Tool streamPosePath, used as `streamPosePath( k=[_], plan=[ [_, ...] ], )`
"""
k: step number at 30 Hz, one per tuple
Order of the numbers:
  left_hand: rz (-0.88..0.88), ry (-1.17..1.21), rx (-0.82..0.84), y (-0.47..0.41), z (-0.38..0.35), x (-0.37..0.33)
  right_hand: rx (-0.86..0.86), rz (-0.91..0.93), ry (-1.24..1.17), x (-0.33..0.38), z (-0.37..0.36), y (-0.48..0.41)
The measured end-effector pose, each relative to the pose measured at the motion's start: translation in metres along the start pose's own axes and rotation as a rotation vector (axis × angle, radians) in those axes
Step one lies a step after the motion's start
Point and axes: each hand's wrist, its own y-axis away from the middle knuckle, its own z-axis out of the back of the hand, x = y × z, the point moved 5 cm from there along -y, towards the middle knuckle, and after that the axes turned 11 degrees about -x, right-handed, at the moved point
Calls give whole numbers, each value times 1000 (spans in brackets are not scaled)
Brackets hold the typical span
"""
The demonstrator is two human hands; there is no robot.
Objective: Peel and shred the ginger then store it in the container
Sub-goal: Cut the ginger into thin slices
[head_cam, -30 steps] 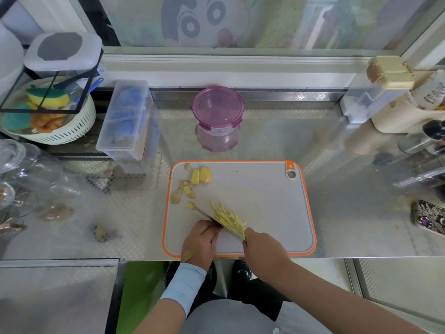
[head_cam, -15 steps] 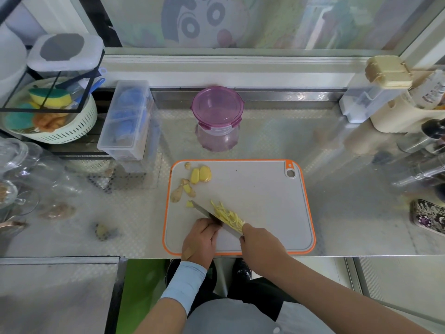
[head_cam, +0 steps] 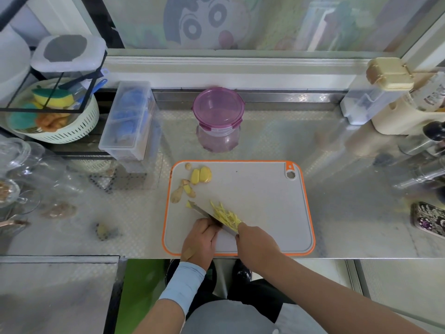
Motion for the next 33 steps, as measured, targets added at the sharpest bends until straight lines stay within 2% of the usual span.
streamPosePath(
  k=[6,14,33],
  plan=[
    [20,-6,-17,-2,-1,3,-11,48,5,-3,3,5],
    [-9,12,-42,-1,-3,4,-23,-1,15,-19,3,24],
    [-32,0,-43,-2,2,1,-10,-16,-41,7,-1,-1]
  ],
)
